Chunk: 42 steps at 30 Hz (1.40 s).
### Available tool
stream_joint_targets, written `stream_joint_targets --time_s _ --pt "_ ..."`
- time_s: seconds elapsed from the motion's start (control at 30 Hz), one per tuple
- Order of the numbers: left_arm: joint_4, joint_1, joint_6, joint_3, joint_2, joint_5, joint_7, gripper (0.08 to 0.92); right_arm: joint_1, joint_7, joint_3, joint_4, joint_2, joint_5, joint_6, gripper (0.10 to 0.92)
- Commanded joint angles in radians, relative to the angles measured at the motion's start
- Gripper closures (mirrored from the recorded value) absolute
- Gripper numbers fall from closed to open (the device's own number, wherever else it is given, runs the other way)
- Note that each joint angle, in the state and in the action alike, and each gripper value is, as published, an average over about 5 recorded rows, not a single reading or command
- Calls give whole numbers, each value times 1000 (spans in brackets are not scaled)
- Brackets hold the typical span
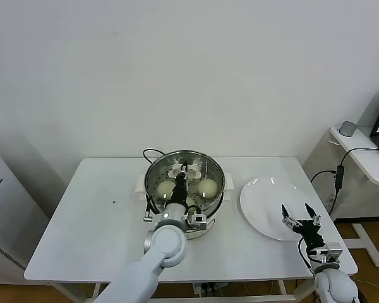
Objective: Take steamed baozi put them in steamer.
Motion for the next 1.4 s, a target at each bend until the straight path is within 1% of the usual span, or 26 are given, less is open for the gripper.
stream_joint_targets --time_s 0.03,0.17,0.27,0.4,0.47,0.53,0.63,0.7,0.77,0.83,0.93,1.0,1.2,1.3,1.4 --pt "-63 34 -14 -17 34 -90 -24 746 -1 -4 2 -1 6 0 2 203" --pt "-166 60 -76 -60 77 -278 -12 634 -4 -6 5 -1 5 1 3 203" --pt "-253 76 -140 -118 116 -482 12 547 -5 -9 7 0 5 4 4 203" --pt "-331 82 -205 -229 179 -874 72 426 -4 -14 7 1 2 9 4 203" --pt "-349 74 -218 -286 212 -1097 107 374 -4 -19 8 4 2 13 2 203" --pt "-350 60 -235 -341 233 -1327 121 313 -7 -26 10 13 3 23 -1 203" --pt "-352 52 -259 -449 245 -1668 112 231 -13 -29 8 35 1 39 -13 203" --pt "-358 63 -254 -531 251 -1852 92 196 -13 -18 1 51 -4 46 -27 203" --pt "-354 84 -247 -609 257 -1965 58 183 -13 -1 -6 66 -14 49 -46 203" --pt "-344 110 -247 -670 259 -2018 8 178 -12 18 -10 78 -25 44 -59 203" --pt "-321 159 -251 -731 257 -2031 -81 177 -11 41 -12 90 -37 26 -71 203" --pt "-299 202 -260 -764 261 -2017 -114 177 -12 46 -11 99 -41 11 -77 203" --pt "-246 336 -316 -822 286 -1905 -109 177 -29 45 -2 127 -38 12 -84 203" --pt "-207 369 -340 -842 293 -1877 -117 177 -37 42 7 145 -28 10 -86 203" --pt "-137 384 -358 -852 310 -1872 -115 177 -49 41 12 165 -23 6 -92 203"
